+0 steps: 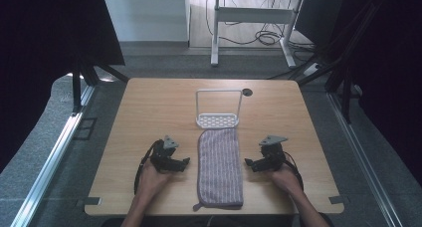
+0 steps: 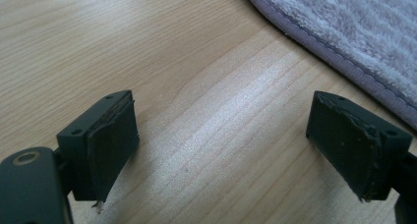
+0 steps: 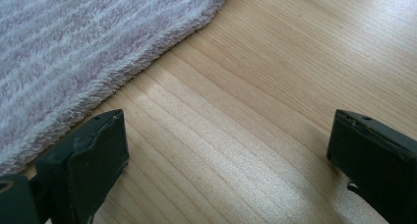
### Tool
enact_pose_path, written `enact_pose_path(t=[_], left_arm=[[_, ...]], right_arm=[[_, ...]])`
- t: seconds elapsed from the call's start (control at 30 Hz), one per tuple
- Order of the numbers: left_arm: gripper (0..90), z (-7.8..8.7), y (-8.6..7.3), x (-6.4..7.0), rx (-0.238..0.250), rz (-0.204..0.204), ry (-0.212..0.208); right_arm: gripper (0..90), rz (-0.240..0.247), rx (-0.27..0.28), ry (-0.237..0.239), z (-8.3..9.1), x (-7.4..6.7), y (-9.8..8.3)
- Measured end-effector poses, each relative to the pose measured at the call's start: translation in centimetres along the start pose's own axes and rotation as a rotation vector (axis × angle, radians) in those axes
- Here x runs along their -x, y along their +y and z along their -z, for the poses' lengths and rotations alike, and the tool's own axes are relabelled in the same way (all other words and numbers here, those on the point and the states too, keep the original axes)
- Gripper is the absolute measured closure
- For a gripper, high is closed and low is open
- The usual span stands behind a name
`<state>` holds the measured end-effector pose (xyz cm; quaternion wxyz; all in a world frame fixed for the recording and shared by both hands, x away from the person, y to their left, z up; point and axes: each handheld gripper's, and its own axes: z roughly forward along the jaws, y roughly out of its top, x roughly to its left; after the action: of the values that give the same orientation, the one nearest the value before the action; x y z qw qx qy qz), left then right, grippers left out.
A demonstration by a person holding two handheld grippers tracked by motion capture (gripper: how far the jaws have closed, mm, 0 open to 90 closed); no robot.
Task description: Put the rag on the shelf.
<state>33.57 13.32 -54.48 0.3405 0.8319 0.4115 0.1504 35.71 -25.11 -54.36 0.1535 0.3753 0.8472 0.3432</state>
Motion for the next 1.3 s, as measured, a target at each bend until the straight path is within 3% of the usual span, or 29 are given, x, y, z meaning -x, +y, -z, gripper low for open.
enact_pose_path(t=[0.87, 0.97, 1.03, 1.17, 1.3], left_arm=[[12.5, 0.0, 0.0, 0.0, -0.001, 0.009, 0.013], [12.0, 0.0, 0.0, 0.1, -0.003, 0.017, 0.017], [10.4, 0.0, 0.0, 0.1, -0.004, 0.021, 0.021], [12.2, 0.0, 0.2, 0.2, 0.009, 0.049, 0.003], [13.0, 0.1, 0.9, 0.3, 0.020, 0.043, -0.017]], right_arm=[[0.4, 0.009, -0.025, 0.014, 0.0, 0.1, 0.3], [1.0, 0.008, -0.029, 0.014, 0.0, 0.1, 0.3], [6.5, 0.006, -0.042, 0.021, 0.2, 0.2, 0.6], [8.9, -0.029, -0.041, 0.040, 0.4, 0.4, 0.8], [10.1, -0.073, -0.026, 0.056, 0.7, 0.7, 1.3]])
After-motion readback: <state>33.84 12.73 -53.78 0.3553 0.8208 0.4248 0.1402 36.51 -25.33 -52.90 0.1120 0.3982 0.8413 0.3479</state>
